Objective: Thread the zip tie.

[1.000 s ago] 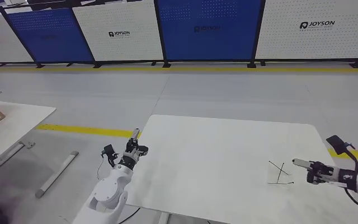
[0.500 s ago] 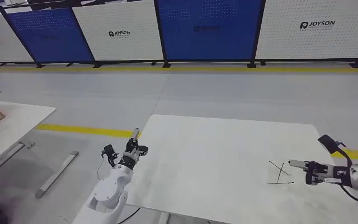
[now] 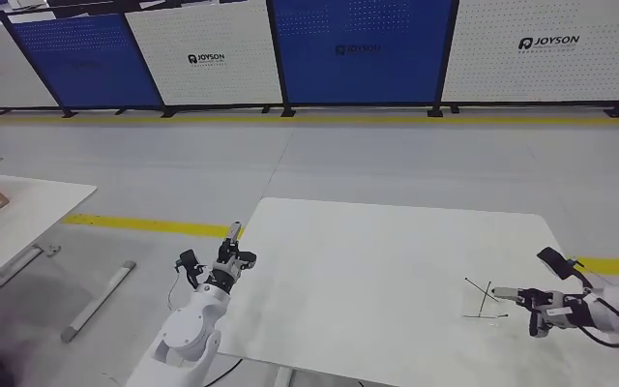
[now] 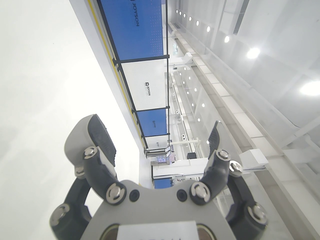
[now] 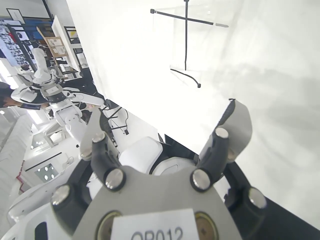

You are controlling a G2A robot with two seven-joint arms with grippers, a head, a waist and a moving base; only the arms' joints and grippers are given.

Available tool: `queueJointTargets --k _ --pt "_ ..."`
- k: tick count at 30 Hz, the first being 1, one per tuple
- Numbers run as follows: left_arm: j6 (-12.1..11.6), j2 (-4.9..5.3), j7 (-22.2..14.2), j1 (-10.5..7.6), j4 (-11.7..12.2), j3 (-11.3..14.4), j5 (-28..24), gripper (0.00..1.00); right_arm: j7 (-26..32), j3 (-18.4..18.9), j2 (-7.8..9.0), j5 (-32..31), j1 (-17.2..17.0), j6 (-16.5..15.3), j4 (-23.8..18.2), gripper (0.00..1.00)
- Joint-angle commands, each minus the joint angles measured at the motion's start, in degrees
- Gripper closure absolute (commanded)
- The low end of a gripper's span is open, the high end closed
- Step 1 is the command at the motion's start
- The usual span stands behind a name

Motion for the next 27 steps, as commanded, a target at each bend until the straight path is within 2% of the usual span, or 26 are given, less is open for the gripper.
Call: queueJointTargets --k 1,9,13,27 --pt "0.0 0.00 0.0 0.00 0.0 0.0 0.0 0.00 0.0 0.1 -0.03 0.0 -0.1 0.0 0.0 0.00" --pt "0.0 0.00 0.0 0.00 0.0 0.0 0.0 0.00 -1.4 -0.3 -0.10 -0.2 -0.6 -0.2 0.0 0.00" --pt "0.0 0.00 0.0 0.00 0.0 0.0 0.0 0.00 -0.9 -2.1 -0.18 -2.5 0.1 2.1 -0.3 0.00" --pt "0.0 0.00 0.0 0.00 0.0 0.0 0.0 0.00 -2.7 -2.2 -0.25 -1.5 -0.3 1.1 0.4 0.00"
